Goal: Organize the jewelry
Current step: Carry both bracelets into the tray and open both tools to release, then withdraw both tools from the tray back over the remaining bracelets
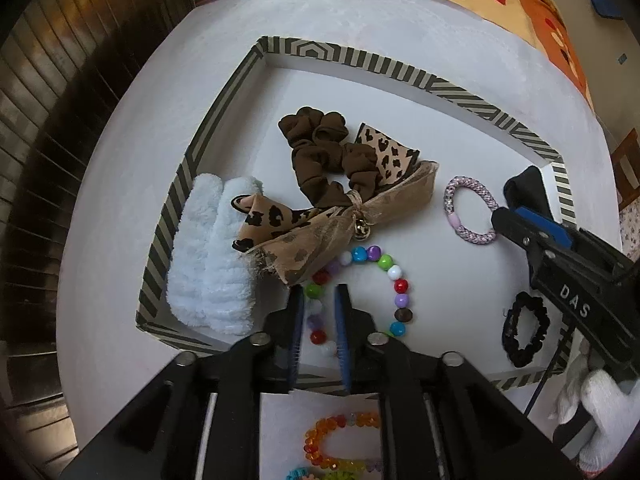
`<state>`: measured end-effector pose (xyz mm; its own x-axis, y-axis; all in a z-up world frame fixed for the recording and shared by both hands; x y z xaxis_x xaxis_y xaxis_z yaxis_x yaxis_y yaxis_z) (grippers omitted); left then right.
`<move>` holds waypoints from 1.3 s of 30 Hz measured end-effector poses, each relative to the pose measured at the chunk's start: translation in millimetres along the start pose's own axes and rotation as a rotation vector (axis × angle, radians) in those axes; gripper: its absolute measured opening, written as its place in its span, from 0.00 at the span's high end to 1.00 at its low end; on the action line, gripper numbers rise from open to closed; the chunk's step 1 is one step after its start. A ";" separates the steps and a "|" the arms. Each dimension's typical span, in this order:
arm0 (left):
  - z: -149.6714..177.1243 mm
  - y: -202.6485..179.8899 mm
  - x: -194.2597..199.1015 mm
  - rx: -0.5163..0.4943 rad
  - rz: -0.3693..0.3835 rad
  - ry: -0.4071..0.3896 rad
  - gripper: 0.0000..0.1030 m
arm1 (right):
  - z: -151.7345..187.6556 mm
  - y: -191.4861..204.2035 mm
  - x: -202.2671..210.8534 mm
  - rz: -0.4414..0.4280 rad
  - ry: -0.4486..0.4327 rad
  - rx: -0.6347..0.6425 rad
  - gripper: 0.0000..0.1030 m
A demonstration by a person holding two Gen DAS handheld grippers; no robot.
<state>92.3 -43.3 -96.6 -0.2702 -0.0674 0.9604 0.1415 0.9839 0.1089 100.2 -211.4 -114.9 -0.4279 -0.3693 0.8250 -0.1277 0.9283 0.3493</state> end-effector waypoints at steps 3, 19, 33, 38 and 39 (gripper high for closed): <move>0.6 -0.3 6.9 -0.009 0.006 -0.018 0.91 | 6.5 2.1 10.8 -0.016 -0.006 -0.008 0.68; 23.4 4.6 53.4 -0.033 -0.058 -0.103 0.90 | 45.8 21.6 74.8 -0.033 -0.061 -0.011 0.55; 65.2 -0.2 85.2 -0.043 -0.072 -0.143 0.90 | 101.4 38.4 113.7 -0.010 -0.076 -0.025 0.50; 81.4 0.6 90.8 -0.036 -0.068 -0.147 0.90 | 121.9 43.6 125.8 0.000 -0.070 -0.015 0.49; 84.8 0.4 91.9 -0.036 -0.068 -0.147 0.90 | 124.9 44.3 127.7 0.001 -0.070 -0.014 0.49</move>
Point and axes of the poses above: each gripper's, at about its wrist camera, not at the fingertips, and x roughly against the way its jaws point, y to its left, z to its underside, the point moved 10 cm from there along -x, roughly the way its jaws point, and after that the axes turned 10 degrees about -z, right-handed, at the moved point
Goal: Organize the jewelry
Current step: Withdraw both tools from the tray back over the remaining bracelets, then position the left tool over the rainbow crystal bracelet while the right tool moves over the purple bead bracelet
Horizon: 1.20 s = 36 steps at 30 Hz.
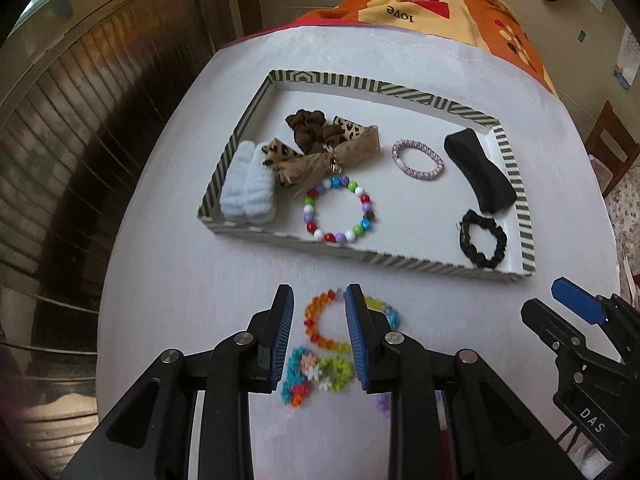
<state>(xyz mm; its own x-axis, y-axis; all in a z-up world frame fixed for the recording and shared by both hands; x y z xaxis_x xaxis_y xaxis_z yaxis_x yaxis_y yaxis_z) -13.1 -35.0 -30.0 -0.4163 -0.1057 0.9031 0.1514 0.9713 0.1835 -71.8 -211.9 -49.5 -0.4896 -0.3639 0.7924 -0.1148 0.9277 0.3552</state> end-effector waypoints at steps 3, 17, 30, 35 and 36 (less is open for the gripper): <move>8.9 0.9 5.0 0.000 -0.003 -0.003 0.90 | 10.1 1.2 6.2 0.008 0.002 0.004 0.49; 44.9 16.9 25.9 0.030 -0.012 -0.016 0.90 | 48.0 15.5 26.5 0.023 0.016 0.034 0.48; 73.1 45.1 29.3 0.112 0.010 0.024 0.90 | 78.2 19.3 34.0 0.026 0.037 0.037 0.45; 83.6 65.9 21.1 0.171 0.012 0.060 0.90 | 88.5 19.3 29.9 0.021 0.055 0.036 0.45; 85.6 68.7 19.8 0.179 0.010 0.066 0.90 | 89.9 19.0 29.2 0.021 0.058 0.036 0.45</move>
Point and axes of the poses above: each gripper's, at about its wrist camera, not at the fingertips, and x roughly against the way its jaws point, y to its left, z to its underside, the point moved 10 cm from there along -x, roughly the way its jaws point, and after that the axes turned 10 degrees about -z, right-handed, at the moved point
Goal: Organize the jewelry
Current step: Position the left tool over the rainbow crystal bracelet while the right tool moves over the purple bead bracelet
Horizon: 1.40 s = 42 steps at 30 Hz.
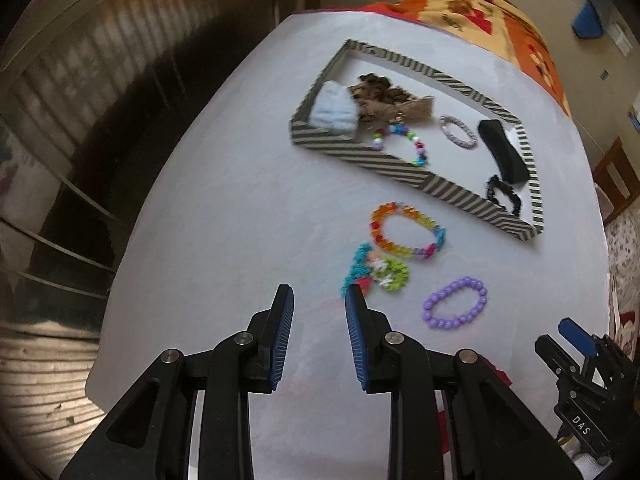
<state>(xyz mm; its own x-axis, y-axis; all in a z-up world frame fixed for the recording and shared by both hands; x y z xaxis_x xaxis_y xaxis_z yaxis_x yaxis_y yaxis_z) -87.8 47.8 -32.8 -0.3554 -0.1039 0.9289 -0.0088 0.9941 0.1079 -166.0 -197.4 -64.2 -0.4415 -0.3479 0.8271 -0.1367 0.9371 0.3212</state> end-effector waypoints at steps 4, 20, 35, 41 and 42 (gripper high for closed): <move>5.9 8.9 -8.1 0.022 -0.002 0.029 0.90 | 3.9 -0.4 -3.9 -0.002 0.011 -0.001 0.45; -0.5 -6.8 -18.0 -0.002 -0.002 0.044 0.90 | -0.5 -0.6 -26.2 -0.017 0.039 -0.014 0.45; -13.9 -13.1 -29.7 -0.017 -0.007 0.060 0.90 | -18.0 8.7 -51.7 -0.027 0.056 0.005 0.45; -20.0 -13.1 -36.8 -0.012 0.004 0.073 0.90 | -23.4 7.2 -64.4 -0.010 0.060 0.012 0.45; -21.1 -13.5 -38.1 -0.011 0.007 0.077 0.90 | -23.9 7.0 -66.8 -0.009 0.062 0.013 0.45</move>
Point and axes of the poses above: each gripper's, at about its wrist camera, not at the fingertips, and x roughly against the way its jaws point, y to its left, z to its underside, the point moved 10 cm from there along -x, roughly the way its jaws point, and after that the axes turned 10 degrees about -z, right-handed, at the moved point
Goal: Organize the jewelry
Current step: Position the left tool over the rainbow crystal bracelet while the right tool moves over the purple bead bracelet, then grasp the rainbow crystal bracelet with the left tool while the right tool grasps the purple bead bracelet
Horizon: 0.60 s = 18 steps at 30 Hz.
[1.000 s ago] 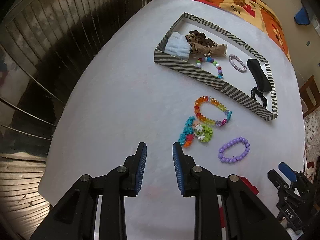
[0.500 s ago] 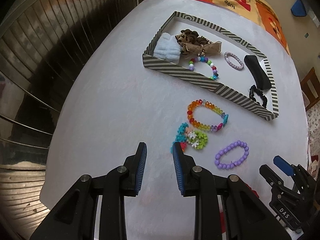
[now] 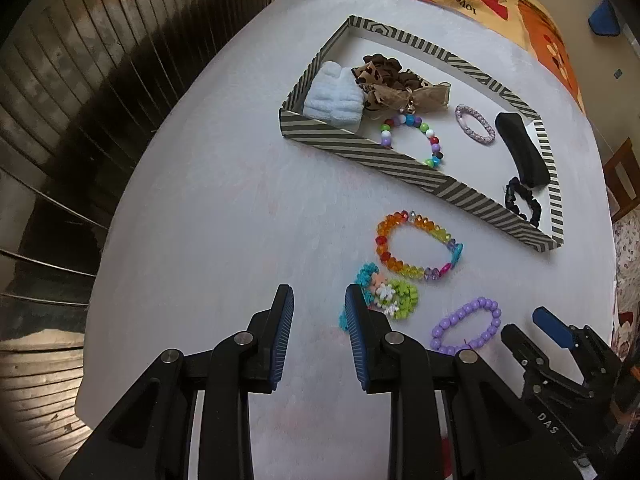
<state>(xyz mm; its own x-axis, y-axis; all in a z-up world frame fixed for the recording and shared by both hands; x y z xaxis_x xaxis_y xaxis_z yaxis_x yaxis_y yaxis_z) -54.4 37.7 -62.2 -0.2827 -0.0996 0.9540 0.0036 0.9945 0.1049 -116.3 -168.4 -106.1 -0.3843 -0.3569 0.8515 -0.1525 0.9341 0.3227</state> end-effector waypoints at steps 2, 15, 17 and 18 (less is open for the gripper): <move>-3.4 -1.2 -2.6 0.002 0.009 0.006 0.90 | -1.7 0.3 -4.8 0.000 0.003 0.003 0.45; -22.7 -26.2 -29.3 -0.067 0.018 0.041 0.88 | 1.8 -18.4 -24.2 0.099 0.031 0.052 0.45; -24.7 -31.9 -33.7 -0.083 0.019 0.046 0.87 | 1.6 -25.9 -21.9 0.114 0.030 0.039 0.45; -25.5 -34.4 -35.8 -0.091 0.020 0.047 0.87 | 2.1 -28.8 -21.3 0.117 0.029 0.032 0.45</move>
<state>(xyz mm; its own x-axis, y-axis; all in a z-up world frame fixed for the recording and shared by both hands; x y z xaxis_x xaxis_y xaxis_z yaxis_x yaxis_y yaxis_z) -20.0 6.2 -92.8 -0.2361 -0.0837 0.9681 0.0967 0.9893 0.1091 -105.6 -187.7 -134.4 -0.3751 -0.2443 0.8942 -0.1369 0.9687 0.2072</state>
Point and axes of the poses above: each gripper's, at about its wrist camera, not at the fingertips, and x roughly against the way its jaws point, y to its left, z to its underside, the point moved 10 cm from there along -x, roughly the way its jaws point, and after that the axes turned 10 degrees about -z, right-handed, at the moved point
